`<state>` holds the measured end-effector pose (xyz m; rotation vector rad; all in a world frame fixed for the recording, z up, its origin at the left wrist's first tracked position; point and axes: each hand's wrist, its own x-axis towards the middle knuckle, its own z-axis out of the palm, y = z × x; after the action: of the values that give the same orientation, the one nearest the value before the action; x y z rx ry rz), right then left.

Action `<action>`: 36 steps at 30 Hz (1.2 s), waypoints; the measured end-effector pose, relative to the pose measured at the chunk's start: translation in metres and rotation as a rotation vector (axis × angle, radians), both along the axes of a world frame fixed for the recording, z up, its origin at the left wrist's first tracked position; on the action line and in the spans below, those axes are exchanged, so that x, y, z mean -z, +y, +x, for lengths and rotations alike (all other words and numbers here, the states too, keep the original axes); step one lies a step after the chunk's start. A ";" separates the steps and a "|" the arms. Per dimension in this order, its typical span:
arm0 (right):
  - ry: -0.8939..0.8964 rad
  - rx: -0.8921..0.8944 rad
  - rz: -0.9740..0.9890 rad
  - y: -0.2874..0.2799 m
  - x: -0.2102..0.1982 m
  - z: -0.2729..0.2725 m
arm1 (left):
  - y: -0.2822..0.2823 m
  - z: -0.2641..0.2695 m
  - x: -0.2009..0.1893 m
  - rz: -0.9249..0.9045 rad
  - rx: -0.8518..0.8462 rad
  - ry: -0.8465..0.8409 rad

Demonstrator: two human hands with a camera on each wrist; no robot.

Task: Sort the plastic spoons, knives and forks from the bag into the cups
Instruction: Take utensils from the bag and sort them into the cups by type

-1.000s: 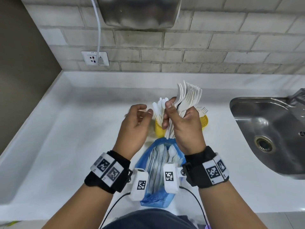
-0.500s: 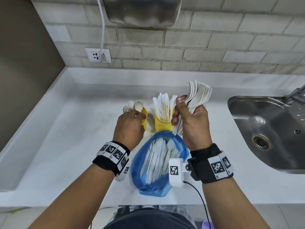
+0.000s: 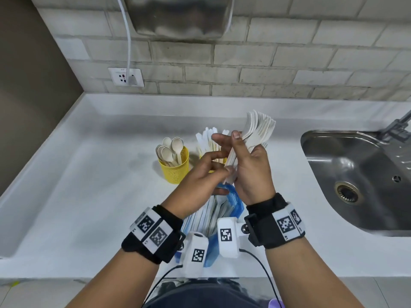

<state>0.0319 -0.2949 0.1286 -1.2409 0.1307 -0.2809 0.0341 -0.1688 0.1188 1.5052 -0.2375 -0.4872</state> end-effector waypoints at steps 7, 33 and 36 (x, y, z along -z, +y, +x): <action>0.024 -0.071 -0.182 -0.015 0.008 -0.002 | -0.018 0.001 0.009 0.188 0.081 -0.186; 0.086 0.221 -0.131 -0.139 0.020 0.035 | -0.033 0.053 0.047 0.698 -0.196 -0.574; 0.097 0.290 -0.223 -0.146 0.024 0.046 | -0.032 0.063 0.055 0.842 -0.191 -0.609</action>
<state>0.0777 -0.4412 0.1045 -1.4584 0.3735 -0.4969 0.0968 -0.2010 0.0634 2.4606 -0.3810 0.0737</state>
